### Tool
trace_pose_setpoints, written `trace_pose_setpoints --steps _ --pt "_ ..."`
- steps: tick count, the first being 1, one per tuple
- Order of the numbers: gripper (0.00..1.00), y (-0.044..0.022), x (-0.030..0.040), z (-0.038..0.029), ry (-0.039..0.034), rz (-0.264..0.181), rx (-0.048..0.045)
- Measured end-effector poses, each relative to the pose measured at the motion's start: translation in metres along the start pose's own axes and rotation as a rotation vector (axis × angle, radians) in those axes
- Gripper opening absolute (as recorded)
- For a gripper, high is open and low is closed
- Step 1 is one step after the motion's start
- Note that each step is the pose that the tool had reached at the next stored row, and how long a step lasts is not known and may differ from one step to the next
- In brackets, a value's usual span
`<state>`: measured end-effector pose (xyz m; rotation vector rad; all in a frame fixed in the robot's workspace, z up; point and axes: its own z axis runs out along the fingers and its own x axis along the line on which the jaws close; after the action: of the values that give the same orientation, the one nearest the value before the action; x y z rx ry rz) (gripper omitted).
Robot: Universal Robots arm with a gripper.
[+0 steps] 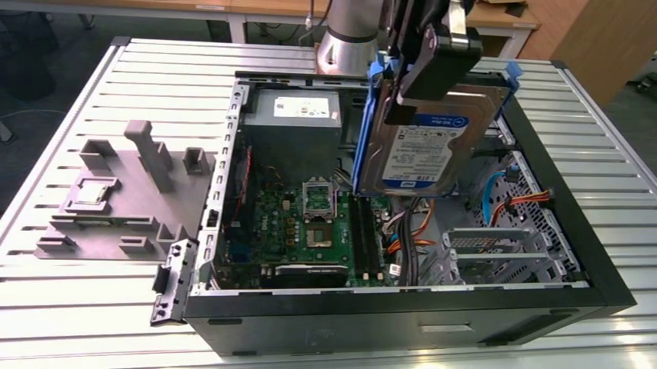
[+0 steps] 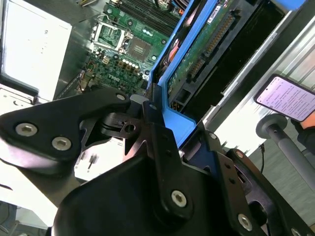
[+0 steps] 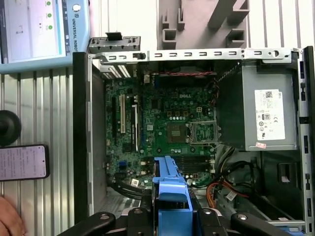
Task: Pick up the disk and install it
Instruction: 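Insert the disk into the insertion slot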
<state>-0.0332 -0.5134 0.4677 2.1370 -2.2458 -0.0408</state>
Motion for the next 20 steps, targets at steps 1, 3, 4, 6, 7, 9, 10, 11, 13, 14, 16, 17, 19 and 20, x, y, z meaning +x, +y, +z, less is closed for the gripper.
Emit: trace_pose_setpoints --steps 1,3,4,6,7,9,10,11,13,14,16,17,19,20 --pt "0.36 -0.0004 0.0012 0.0000 0.0005 0.000 0.0000" --pt "0.36 -0.0015 0.0033 0.0002 0.0013 0.000 0.0000" --pt "0.36 -0.0022 0.0043 0.0002 0.0018 0.000 0.0000" --pt "0.36 -0.0040 0.0058 0.0003 0.0027 0.000 0.0001" --pt "0.36 -0.0051 0.0065 0.0003 0.0031 0.000 0.0001" --pt "0.36 -0.0081 0.0075 0.0004 0.0036 0.000 0.0002" --pt "0.36 -0.0099 0.0078 0.0004 0.0037 0.000 0.0003" --pt "0.36 -0.0116 0.0080 0.0004 0.0038 0.000 0.0003" --pt "0.36 -0.0146 0.0085 0.0004 0.0041 0.000 0.0002" --pt "0.36 -0.0155 0.0086 0.0004 0.0042 0.000 0.0002" --pt "0.36 -0.0160 0.0097 0.0007 0.0044 0.000 0.0002" --pt "0.36 -0.0162 0.0106 0.0008 0.0044 0.000 0.0002" --pt "0.36 -0.0163 0.0124 0.0011 0.0044 0.000 0.0002" --pt "0.36 -0.0165 0.0135 0.0013 0.0044 0.000 0.0002"
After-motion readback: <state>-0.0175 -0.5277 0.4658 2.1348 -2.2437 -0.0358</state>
